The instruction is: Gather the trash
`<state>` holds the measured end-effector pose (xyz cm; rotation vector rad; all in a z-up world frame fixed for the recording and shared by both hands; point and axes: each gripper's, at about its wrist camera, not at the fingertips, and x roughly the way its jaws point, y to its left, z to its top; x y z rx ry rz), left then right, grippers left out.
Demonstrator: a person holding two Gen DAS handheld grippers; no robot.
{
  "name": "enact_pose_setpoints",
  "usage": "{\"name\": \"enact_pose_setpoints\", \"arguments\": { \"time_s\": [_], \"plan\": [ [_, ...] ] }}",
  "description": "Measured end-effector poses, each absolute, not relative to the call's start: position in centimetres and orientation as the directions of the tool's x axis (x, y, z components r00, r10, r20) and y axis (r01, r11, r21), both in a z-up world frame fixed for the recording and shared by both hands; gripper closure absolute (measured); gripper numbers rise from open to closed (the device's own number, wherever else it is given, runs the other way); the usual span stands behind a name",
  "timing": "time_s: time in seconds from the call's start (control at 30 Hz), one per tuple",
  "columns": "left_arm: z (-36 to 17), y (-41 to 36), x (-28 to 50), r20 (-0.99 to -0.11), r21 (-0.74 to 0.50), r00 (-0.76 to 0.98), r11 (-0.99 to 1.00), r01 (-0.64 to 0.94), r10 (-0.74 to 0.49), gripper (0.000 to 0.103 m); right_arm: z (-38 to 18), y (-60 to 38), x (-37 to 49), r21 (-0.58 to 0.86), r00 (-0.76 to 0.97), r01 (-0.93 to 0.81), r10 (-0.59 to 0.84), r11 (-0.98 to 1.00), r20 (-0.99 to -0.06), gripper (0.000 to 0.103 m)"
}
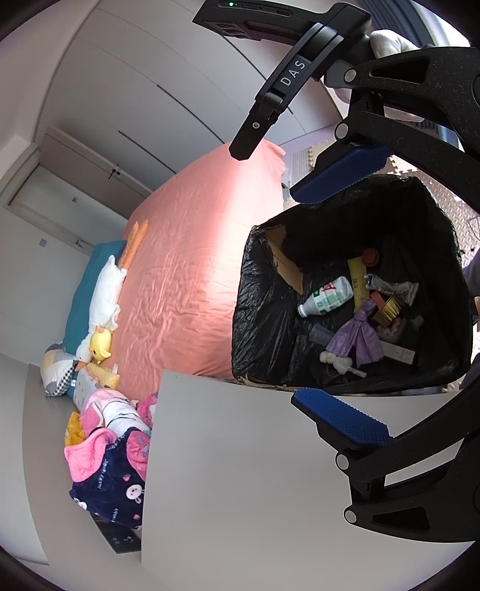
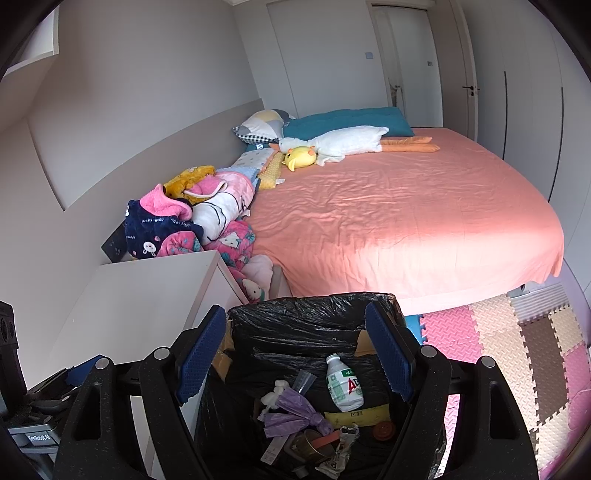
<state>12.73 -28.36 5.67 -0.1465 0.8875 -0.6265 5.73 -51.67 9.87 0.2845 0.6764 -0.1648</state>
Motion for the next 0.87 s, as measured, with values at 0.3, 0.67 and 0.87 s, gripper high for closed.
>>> {"name": "enact_pose_setpoints", "arguments": {
  "time_s": [0.3, 0.67, 0.87],
  "plan": [
    [5.85, -28.96, 12.33, -0.686, -0.337, 0.476, 0.820, 0.463, -0.550, 0.007, 9.69, -51.79, 5.47, 0.201, 0.767, 0.237, -0.057, 0.950, -0.639, 0.025],
    [5.84, -28.96, 12.42, -0.686, -0.328, 0.486, 0.827, 0.456, -0.541, 0.007, 9.49, -51.77, 5.54, 0.201, 0.767, 0.241, -0.059, 0.949, -0.639, 0.025],
    [5.69, -29.23, 12.24, -0.694, -0.327, 0.471, 0.821, 0.468, -0.545, 0.007, 9.42, -51.80, 5.63, 0.203, 0.766, 0.240, -0.057, 0.949, -0.640, 0.025]
  ]
}}
